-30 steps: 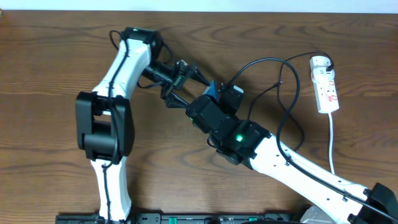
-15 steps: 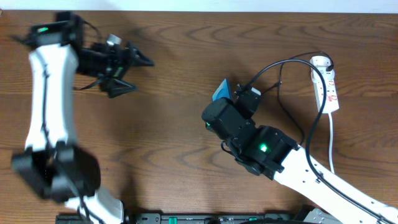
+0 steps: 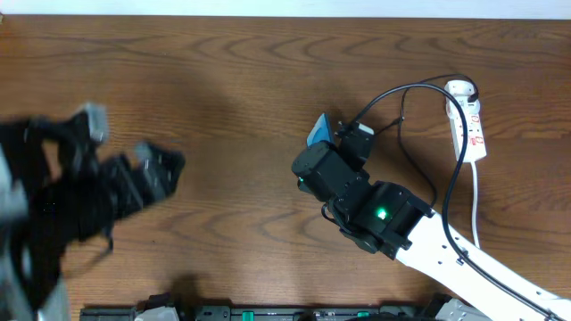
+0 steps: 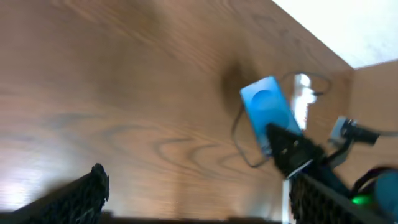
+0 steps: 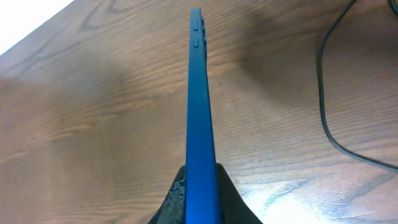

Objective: Plug charger to phone and switch on socket

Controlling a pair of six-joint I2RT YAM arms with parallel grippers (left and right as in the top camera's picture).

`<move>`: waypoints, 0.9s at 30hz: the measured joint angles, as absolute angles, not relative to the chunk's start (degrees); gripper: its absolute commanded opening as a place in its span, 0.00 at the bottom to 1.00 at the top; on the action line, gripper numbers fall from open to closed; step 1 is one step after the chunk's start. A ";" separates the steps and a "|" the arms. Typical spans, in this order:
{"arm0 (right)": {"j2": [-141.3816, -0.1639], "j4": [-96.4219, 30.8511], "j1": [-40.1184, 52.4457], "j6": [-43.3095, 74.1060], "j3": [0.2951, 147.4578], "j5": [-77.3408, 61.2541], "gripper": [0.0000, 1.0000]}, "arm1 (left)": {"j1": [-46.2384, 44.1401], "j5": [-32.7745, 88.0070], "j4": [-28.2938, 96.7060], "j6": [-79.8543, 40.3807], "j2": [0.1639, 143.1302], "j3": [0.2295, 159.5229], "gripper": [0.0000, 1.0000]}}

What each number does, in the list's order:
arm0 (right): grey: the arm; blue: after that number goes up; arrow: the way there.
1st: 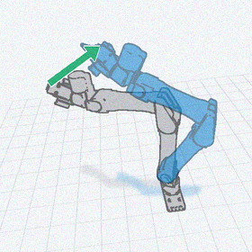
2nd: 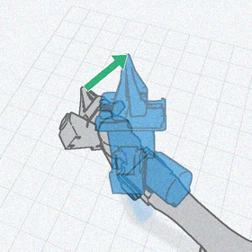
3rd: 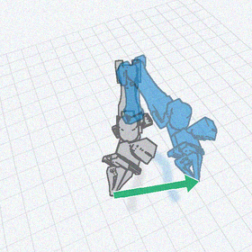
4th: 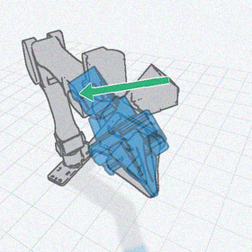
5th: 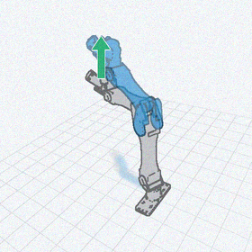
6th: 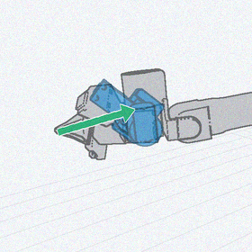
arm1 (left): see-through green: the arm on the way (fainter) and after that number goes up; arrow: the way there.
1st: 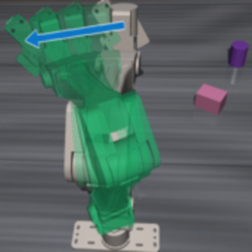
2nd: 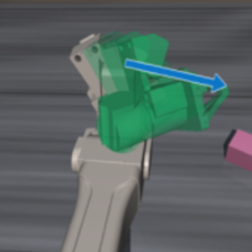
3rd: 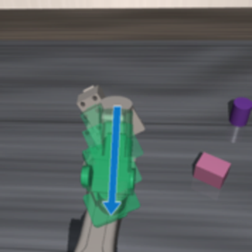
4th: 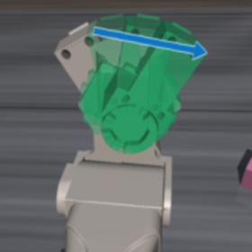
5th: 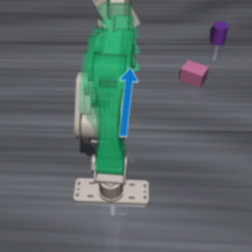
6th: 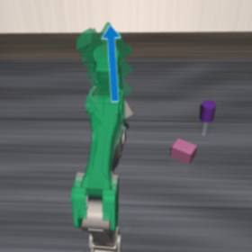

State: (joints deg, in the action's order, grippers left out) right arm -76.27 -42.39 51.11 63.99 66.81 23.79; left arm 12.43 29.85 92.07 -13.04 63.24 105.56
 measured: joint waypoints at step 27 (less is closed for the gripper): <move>-63.42 -28.77 29.43 53.15 59.53 -2.26 0.01 | 12.43 35.55 42.85 -42.17 43.03 41.17 0.94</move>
